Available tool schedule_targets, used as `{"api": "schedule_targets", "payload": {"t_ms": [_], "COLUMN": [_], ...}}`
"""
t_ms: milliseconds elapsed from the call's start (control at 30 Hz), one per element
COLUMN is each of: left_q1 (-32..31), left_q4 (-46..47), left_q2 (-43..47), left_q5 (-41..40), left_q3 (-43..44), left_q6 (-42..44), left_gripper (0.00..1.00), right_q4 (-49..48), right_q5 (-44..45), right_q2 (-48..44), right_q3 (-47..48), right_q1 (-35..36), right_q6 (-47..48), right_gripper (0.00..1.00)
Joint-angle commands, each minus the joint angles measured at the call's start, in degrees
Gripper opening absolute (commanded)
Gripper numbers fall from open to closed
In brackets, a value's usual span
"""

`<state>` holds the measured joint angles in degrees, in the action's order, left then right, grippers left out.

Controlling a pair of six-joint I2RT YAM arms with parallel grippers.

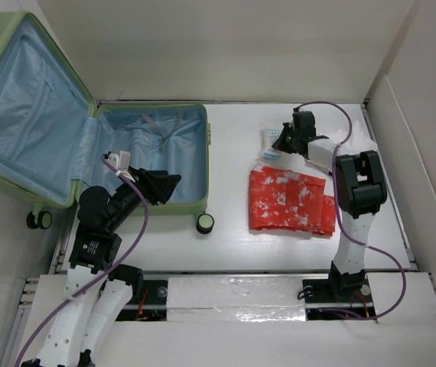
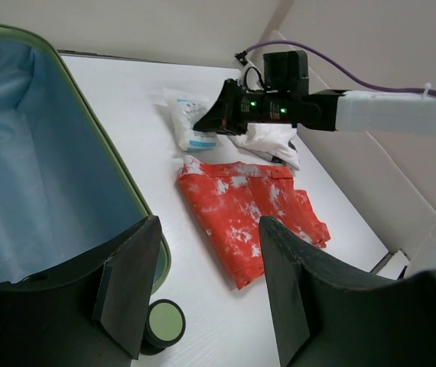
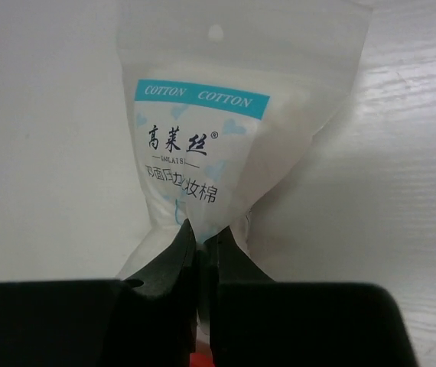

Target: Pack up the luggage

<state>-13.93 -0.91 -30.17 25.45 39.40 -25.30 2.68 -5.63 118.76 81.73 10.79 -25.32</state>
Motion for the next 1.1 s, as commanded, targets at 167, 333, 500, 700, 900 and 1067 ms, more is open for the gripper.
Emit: {"api": "schedule_targets", "payload": {"t_ms": [167, 333, 500, 700, 900, 1067], "left_q1": [-0.30, -0.30, -0.30, -0.30, -0.30, -1.96], "left_q4": [2.05, 2.22, 3.98, 1.01, 2.55, 14.50], "left_q2": [0.20, 0.29, -0.41, -1.73, -6.03, -18.32], "left_q5": [0.03, -0.23, 1.00, -0.40, 4.51, 16.81], "left_q3": [2.79, 2.97, 2.70, 4.63, 5.43, 3.76], "left_q6": [0.60, 0.43, -0.54, -1.77, -3.69, -12.30], "left_gripper": [0.51, 0.51, 0.49, 0.59, 0.61, 0.53], "right_q4": [-8.04, -10.05, -13.22, -10.39, -16.83, -16.30], "right_q5": [-7.44, -11.86, -15.55, -22.05, -22.94, -13.56], "right_q2": [-16.97, -20.14, -14.63, -3.44, -14.76, -35.46], "right_q3": [-1.85, 0.70, 7.11, 18.30, 2.50, -13.94], "right_q1": [3.88, 13.44, 23.56, 26.14, 18.84, 11.46], "right_q6": [2.65, 0.28, -4.29, -7.63, -9.31, -3.86], "right_gripper": [0.00, 0.00, 0.00, 0.68, 0.94, 0.34]}}
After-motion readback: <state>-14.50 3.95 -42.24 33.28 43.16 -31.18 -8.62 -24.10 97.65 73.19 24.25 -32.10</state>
